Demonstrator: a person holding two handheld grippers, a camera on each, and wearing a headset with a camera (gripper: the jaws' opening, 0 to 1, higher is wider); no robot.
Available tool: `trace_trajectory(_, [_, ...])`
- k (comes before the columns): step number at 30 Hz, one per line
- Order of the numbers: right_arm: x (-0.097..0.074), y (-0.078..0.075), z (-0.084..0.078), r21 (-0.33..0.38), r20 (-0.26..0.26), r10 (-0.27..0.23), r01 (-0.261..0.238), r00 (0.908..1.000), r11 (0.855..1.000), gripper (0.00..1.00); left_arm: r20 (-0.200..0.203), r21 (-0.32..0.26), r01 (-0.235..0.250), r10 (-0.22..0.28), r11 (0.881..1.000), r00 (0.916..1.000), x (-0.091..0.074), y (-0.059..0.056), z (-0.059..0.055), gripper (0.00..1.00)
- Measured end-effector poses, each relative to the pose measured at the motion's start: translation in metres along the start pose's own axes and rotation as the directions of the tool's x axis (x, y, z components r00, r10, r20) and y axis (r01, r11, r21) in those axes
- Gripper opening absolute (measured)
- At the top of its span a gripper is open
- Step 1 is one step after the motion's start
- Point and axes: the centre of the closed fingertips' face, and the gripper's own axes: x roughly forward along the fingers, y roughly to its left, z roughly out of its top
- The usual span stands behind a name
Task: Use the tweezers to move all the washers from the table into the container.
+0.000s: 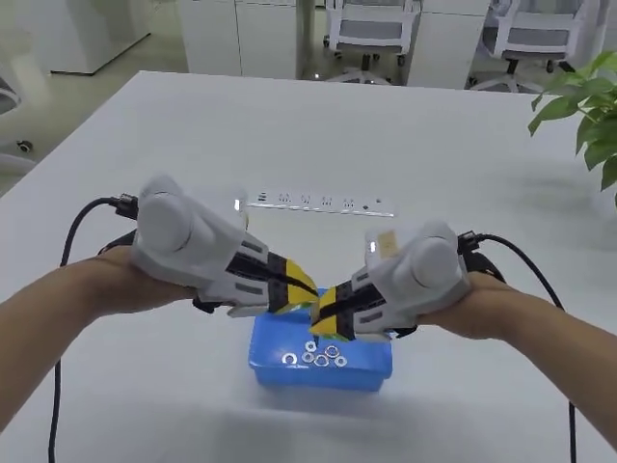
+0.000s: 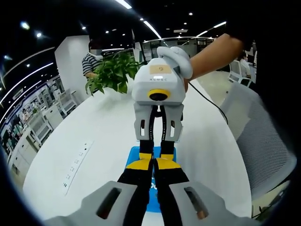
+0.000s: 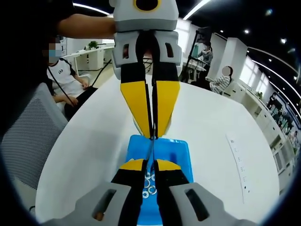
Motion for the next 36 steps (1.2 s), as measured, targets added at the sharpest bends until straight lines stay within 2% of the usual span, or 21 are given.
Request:
trace_trajectory(9, [-0.013, 0.014, 0.012, -0.011, -0.001, 0.008, -0.008, 1.0000, 1.000, 0.09, 0.022, -0.003, 0.016, -0.015, 1.000, 0.9996, -0.013, -0.015, 0.011, 0.06])
trace_trajectory(18, [-0.023, 0.033, 0.017, -0.033, -0.028, 0.020, -0.021, 0.9994, 0.999, 0.09, 0.018, -0.001, 0.036, -0.036, 0.999, 0.9992, -0.020, -0.033, 0.015, 0.06])
trace_trajectory(25, [-0.023, 0.049, 0.015, -0.050, -0.057, 0.040, -0.042, 0.9976, 0.998, 0.09, -0.002, -0.012, 0.052, -0.052, 0.999, 0.9987, -0.024, -0.050, 0.007, 0.05])
trace_trajectory(36, [-0.011, 0.077, 0.001, -0.051, -0.095, 0.079, -0.084, 0.9924, 0.995, 0.09, -0.037, -0.040, 0.075, -0.076, 0.996, 0.9964, -0.018, -0.077, -0.017, 0.05])
